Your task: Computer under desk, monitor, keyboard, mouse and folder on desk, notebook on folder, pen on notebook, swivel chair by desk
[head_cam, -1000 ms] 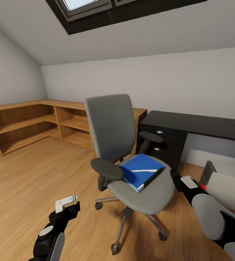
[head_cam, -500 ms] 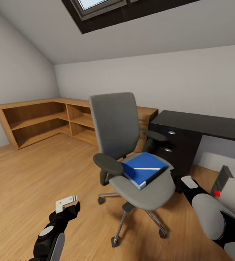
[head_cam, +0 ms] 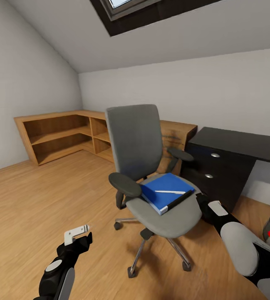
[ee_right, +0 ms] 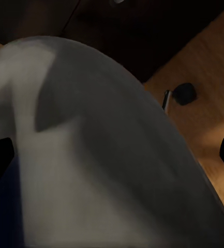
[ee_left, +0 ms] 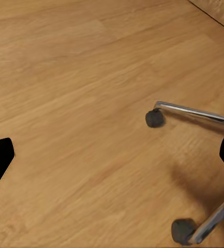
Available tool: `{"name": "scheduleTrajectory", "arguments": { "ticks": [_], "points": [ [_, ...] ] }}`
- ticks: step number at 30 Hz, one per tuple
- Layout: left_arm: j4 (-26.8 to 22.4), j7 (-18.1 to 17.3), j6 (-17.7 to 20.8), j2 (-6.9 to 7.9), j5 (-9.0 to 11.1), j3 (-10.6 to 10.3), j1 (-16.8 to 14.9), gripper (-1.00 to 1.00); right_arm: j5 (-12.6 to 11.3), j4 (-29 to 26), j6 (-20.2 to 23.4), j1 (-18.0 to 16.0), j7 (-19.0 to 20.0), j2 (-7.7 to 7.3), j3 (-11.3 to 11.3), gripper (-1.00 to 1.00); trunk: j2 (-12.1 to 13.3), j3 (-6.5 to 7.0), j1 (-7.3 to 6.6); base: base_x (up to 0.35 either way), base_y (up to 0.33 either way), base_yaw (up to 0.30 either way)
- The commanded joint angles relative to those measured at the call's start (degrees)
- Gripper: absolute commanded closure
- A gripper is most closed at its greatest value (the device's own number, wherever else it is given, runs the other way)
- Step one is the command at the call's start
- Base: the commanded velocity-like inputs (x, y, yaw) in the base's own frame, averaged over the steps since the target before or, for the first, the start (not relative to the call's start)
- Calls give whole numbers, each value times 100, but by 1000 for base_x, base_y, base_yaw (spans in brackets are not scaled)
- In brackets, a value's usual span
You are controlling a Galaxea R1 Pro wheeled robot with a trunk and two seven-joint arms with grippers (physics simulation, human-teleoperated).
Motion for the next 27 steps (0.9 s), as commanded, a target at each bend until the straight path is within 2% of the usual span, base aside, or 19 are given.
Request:
{"name": "scheduleTrajectory", "arguments": {
  "ticks": [1,7,17,27],
  "points": [
    [3,38,17,-1,59,0,-5,-100,-67,88,24,3,-32,2,-14,-100,-1,-11,3,284,0,202],
    [21,38,20,-3,56,-5,-5,-100,-64,88,24,3,-31,2,-14,-100,-1,-37,3,260,0,202],
    [31,38,22,-3,56,-9,-5,-100,-61,88,24,3,-31,0,-12,-100,-1,-74,3,42,0,175],
    [55,27,22,-3,53,-11,-5,-100,-60,88,24,3,-31,2,-11,-100,-1,-109,3,268,0,158]
  ]
}}
